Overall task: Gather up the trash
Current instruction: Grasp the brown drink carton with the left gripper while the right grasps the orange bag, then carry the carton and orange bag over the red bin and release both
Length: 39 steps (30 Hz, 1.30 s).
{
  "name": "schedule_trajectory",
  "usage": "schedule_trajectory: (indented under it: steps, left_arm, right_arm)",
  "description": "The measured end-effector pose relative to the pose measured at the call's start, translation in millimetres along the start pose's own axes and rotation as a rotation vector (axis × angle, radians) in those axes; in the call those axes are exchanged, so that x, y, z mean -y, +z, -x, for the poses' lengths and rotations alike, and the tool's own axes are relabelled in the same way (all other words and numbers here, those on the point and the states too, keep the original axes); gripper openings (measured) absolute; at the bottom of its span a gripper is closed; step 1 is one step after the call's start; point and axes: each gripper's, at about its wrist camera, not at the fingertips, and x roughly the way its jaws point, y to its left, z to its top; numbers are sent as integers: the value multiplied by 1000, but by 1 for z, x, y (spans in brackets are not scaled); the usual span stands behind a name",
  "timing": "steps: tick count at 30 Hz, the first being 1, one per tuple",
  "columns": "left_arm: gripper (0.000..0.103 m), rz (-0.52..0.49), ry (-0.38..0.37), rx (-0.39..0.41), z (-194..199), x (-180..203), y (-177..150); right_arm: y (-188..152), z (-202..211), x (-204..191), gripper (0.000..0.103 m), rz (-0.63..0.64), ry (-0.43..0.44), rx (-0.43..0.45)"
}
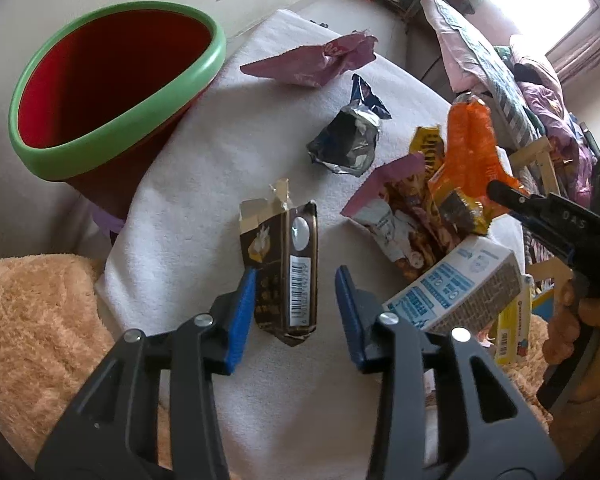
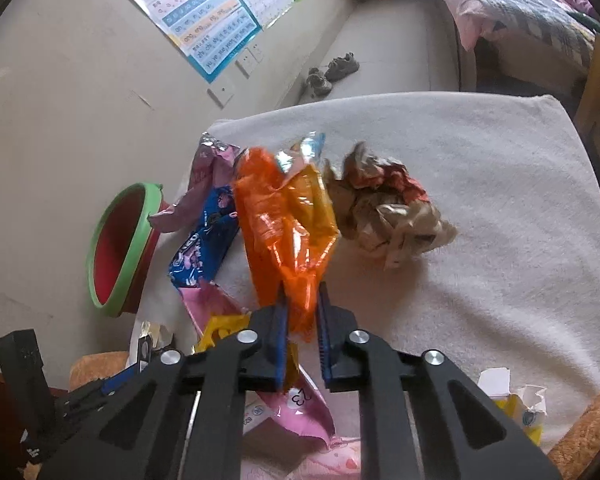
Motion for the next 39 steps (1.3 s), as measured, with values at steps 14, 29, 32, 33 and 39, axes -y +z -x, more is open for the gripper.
schedule_trajectory:
  steps: [14, 29, 32, 33, 39]
  left_arm:
    - [26, 5, 8, 35, 5, -1, 2]
    - [26, 129, 42, 253, 75, -56, 30]
    - [26, 158, 64, 271, 80, -74, 32]
    - [26, 166, 70, 273, 81, -78, 33]
    - [26, 211, 98, 292, 89, -107, 38]
  right_arm:
    - [3, 49, -25, 10, 53, 40, 131]
    - [-2, 43, -90, 10, 196, 126, 102]
    - [-5, 32, -105, 10, 226, 136, 79]
    - [-6, 28, -112, 10, 239, 140, 71]
    - [-5, 8, -139, 10, 292, 152, 28]
